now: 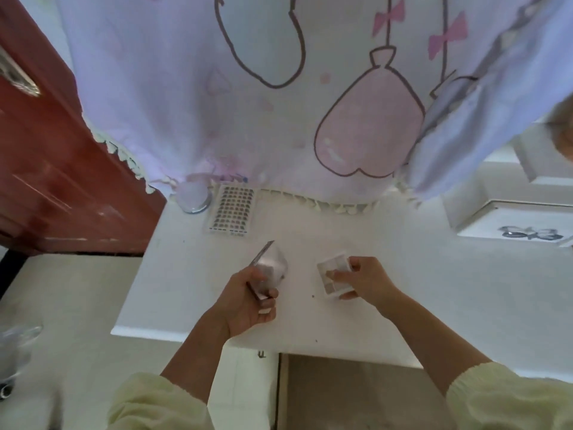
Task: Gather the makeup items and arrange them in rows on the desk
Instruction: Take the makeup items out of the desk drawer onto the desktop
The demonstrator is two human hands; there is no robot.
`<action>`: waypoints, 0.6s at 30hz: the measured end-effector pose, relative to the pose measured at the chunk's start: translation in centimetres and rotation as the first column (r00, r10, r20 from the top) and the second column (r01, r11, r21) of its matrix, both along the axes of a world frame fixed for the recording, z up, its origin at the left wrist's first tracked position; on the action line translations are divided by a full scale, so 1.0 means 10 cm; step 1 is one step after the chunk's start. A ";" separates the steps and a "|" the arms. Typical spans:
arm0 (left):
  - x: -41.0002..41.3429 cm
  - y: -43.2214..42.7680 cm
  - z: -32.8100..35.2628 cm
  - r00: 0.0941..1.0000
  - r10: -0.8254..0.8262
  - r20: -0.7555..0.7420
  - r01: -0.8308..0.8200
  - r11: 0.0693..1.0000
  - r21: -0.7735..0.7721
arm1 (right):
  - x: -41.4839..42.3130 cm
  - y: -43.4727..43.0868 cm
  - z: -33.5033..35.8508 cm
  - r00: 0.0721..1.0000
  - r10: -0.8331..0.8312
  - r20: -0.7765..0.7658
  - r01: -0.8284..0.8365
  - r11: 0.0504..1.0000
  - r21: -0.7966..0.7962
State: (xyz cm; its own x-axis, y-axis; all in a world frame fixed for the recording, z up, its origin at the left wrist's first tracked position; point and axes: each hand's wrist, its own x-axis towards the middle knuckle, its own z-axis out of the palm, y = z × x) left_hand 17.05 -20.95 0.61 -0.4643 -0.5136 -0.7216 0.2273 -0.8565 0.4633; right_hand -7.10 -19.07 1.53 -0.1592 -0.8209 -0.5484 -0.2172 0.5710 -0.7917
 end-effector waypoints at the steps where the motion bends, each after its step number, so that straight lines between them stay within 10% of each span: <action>1: 0.03 -0.10 -0.02 1.000 -0.020 0.022 0.020 1.000 -0.008 | 0.08 -0.10 -0.05 0.999 -0.028 0.026 0.028 1.000 0.010; 10: 0.03 -0.75 -0.02 0.903 -0.103 0.416 0.174 0.975 -0.137 | 0.40 -0.73 -0.35 0.979 -0.150 -0.138 0.145 0.988 -0.048; 18: -0.15 -1.00 -0.16 0.953 0.133 0.273 -0.084 0.980 -0.182 | 0.32 -0.97 -0.41 0.929 -0.134 -0.346 0.115 0.990 -0.075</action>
State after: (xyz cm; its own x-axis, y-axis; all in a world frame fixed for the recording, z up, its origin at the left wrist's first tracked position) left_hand 15.58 -30.99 -1.02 -0.1889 -0.6735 -0.7146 0.1539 -0.7390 0.6559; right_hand -3.85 -28.81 -2.52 -0.4361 -0.8080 -0.3961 -0.4152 0.5712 -0.7081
